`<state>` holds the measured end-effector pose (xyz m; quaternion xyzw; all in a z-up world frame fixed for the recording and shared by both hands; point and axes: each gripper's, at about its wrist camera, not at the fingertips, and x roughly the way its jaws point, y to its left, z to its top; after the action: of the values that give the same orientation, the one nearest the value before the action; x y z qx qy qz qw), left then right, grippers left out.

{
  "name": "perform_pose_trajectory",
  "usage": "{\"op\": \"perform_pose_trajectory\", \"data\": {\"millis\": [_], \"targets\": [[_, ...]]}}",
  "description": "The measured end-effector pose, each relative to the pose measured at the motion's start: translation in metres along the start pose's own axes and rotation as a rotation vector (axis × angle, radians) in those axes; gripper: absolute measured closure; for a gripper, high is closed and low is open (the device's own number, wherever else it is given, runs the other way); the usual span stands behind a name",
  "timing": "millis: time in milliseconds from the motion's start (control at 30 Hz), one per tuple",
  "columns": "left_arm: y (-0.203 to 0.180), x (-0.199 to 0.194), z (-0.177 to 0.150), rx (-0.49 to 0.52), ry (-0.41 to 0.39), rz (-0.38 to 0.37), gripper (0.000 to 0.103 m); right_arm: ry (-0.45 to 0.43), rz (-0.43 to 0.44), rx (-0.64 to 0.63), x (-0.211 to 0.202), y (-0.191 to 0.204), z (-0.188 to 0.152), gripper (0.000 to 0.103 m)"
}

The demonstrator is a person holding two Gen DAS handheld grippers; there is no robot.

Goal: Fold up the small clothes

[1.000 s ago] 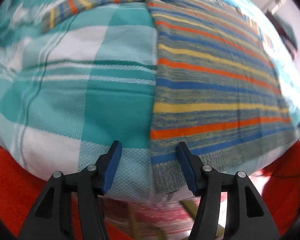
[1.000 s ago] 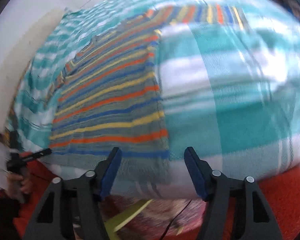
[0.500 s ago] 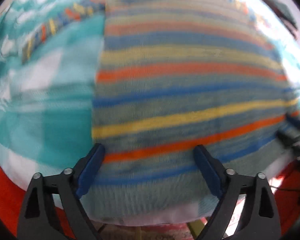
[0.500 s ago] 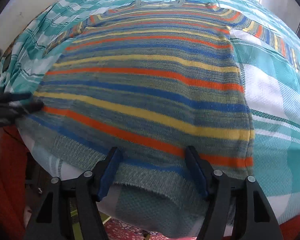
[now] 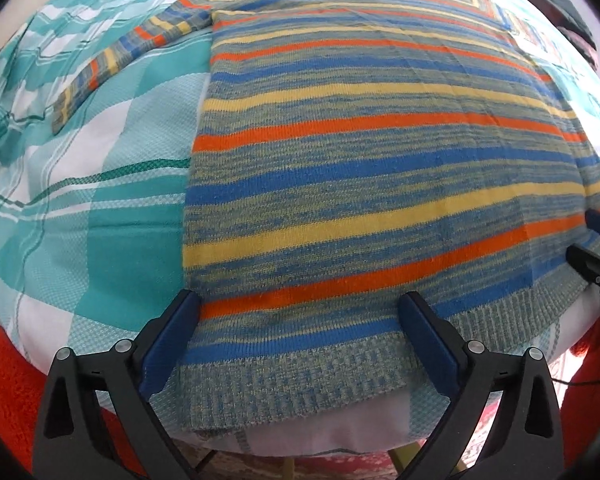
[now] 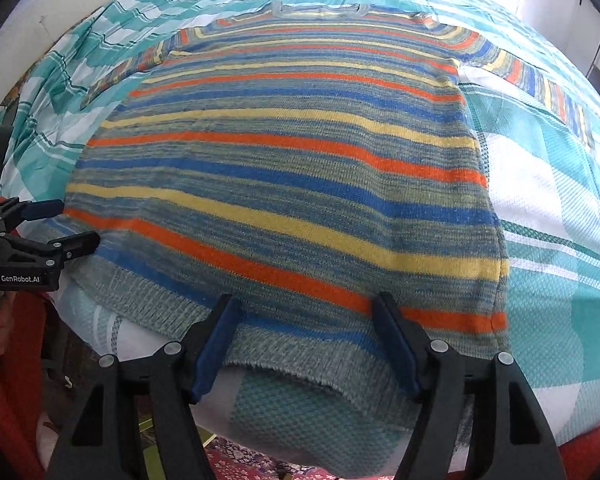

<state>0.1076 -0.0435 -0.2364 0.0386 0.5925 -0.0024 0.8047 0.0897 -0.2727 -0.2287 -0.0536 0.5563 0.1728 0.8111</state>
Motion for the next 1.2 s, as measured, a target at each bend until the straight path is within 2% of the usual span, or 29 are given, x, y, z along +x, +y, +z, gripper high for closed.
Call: {"op": "perform_pose_trajectory", "data": {"millis": [267, 400, 433, 533, 600, 667, 700, 800, 900, 1000, 1067, 1200], "targets": [[0.004, -0.002, -0.007, -0.003, 0.009, -0.014, 0.001, 0.003, 0.006, 0.010, -0.004, -0.001, -0.003, 0.032], [0.012, -0.008, -0.014, -0.012, 0.019, -0.039, 0.002, 0.017, 0.018, 0.021, -0.006, -0.003, -0.004, 0.032], [0.016, -0.015, -0.016, -0.027, 0.013, -0.065, 0.002, 0.024, 0.025, 0.026, -0.007, -0.004, -0.004, 0.032], [0.034, -0.040, -0.019, -0.099, -0.072, -0.127, 0.002, 0.064, 0.087, 0.056, -0.018, -0.012, -0.002, 0.032], [0.048, -0.053, -0.018, -0.148, -0.138, -0.118, 0.002, 0.053, 0.191, 0.123, -0.035, -0.032, 0.001, 0.032], [0.067, -0.064, -0.016, -0.221, -0.203, -0.085, 0.002, -0.011, 0.272, 0.212, -0.055, -0.065, 0.006, 0.033], [0.075, -0.067, -0.015, -0.253, -0.222, -0.075, 0.002, -0.052, 0.284, 0.264, -0.067, -0.089, 0.011, 0.033], [0.103, -0.072, -0.014, -0.370, -0.266, -0.030, 0.002, -0.186, 0.261, 0.434, -0.095, -0.182, 0.032, 0.033], [0.117, -0.067, -0.010, -0.420, -0.261, 0.040, 0.002, -0.296, 0.205, 0.615, -0.105, -0.285, 0.052, 0.033], [0.122, -0.057, -0.011, -0.445, -0.235, 0.091, 0.002, -0.318, 0.226, 0.747, -0.089, -0.365, 0.072, 0.034], [0.127, -0.050, -0.009, -0.466, -0.207, 0.116, 0.002, -0.323, 0.223, 0.803, -0.072, -0.401, 0.085, 0.035], [0.130, -0.042, -0.010, -0.503, -0.171, 0.143, 0.002, -0.348, 0.233, 0.825, -0.046, -0.435, 0.106, 0.036]]}}
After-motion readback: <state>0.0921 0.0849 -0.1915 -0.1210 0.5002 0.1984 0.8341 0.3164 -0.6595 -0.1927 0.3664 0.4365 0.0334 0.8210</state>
